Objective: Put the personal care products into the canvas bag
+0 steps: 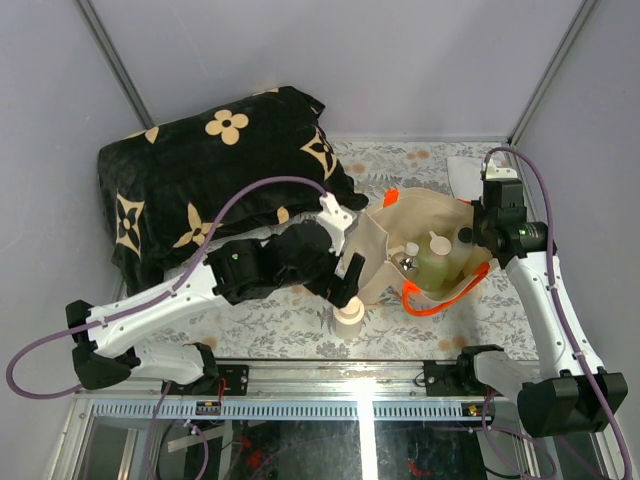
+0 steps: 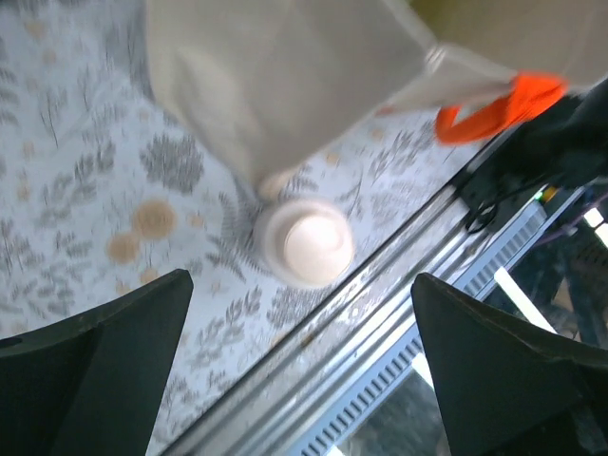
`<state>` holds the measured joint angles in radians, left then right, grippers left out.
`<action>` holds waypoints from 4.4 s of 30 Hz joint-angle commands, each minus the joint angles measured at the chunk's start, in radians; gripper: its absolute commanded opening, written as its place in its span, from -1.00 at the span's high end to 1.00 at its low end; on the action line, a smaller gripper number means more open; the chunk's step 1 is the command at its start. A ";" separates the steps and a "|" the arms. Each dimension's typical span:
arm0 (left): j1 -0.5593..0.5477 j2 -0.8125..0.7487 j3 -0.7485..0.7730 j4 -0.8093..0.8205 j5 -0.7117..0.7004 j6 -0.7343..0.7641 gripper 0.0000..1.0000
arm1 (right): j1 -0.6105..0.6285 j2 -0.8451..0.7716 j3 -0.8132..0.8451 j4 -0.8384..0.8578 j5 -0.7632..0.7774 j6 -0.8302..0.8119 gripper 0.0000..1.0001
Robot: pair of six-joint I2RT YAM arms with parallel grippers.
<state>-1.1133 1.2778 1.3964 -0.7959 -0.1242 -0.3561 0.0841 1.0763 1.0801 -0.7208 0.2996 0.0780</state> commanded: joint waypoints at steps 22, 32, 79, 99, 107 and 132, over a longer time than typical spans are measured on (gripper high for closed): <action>-0.137 0.273 -0.202 0.193 -0.069 -0.040 -0.99 | -0.001 -0.016 0.043 -0.114 0.022 0.010 0.88; -0.139 0.312 -0.237 0.208 -0.108 -0.045 -0.99 | -0.002 -0.012 0.037 -0.111 0.020 0.009 0.88; -0.135 0.266 0.620 0.213 -0.085 0.352 1.00 | -0.002 -0.009 0.030 -0.099 -0.006 0.013 0.98; 0.149 0.572 0.673 0.396 0.037 0.281 1.00 | -0.001 -0.050 0.049 -0.133 -0.010 0.037 1.00; 0.182 0.697 0.738 0.370 0.168 0.272 1.00 | -0.001 -0.066 0.051 -0.155 -0.001 0.039 1.00; 0.159 0.873 0.678 0.383 0.204 0.299 1.00 | -0.002 -0.029 0.048 -0.147 0.032 0.014 1.00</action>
<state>-0.9424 2.1525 2.0850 -0.5606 0.0715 -0.0845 0.0841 1.0348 1.1042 -0.7815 0.3031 0.1043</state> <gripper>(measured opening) 0.656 0.026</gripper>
